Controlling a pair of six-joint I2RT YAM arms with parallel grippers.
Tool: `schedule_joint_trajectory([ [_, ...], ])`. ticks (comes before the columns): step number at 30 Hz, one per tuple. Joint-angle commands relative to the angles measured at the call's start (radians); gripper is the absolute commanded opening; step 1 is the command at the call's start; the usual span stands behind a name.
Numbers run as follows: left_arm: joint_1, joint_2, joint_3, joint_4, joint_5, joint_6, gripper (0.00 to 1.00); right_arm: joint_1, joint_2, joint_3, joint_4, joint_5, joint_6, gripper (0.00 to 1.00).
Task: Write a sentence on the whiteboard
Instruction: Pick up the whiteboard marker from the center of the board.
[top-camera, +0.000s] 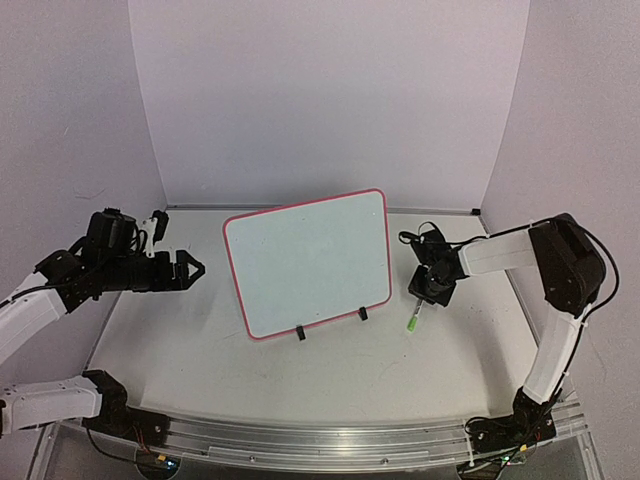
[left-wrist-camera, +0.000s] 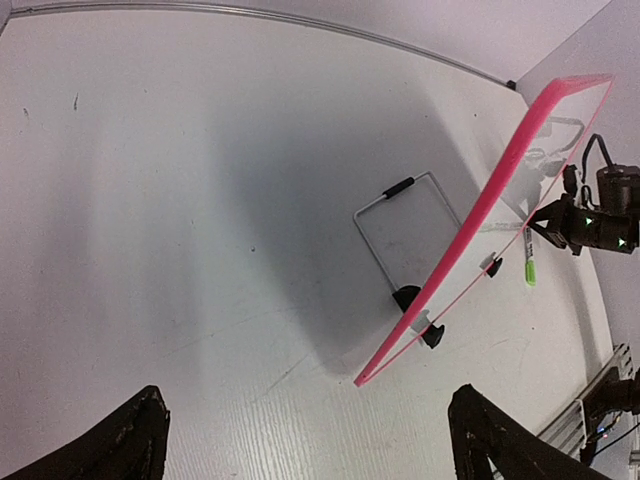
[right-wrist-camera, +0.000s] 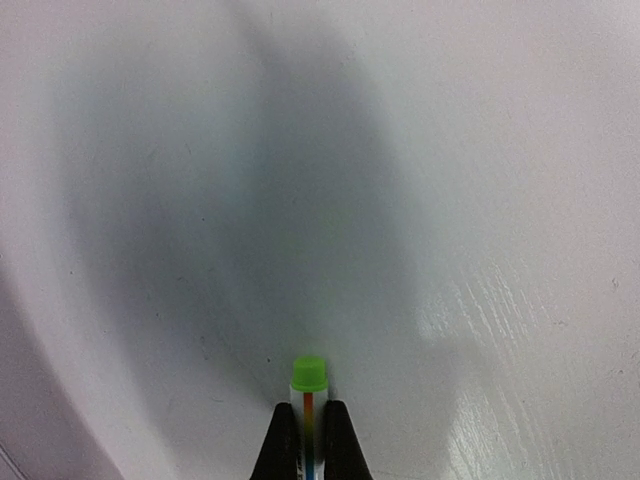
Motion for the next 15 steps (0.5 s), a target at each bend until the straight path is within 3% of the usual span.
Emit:
schedule_joint_trajectory([
  [1, -0.017, -0.059, 0.003, 0.042, 0.062, -0.080, 0.96, -0.013, -0.029, -0.031, -0.046, -0.027, 0.021, 0.00],
  [9, -0.135, -0.056, 0.051, 0.115, 0.042, -0.204, 0.92, -0.012, -0.355, -0.158, -0.035, -0.041, 0.045, 0.00],
  [15, -0.238, 0.005, 0.096, 0.309, 0.030, -0.271, 0.91, 0.021, -0.628, -0.261, 0.067, -0.148, 0.102, 0.00],
])
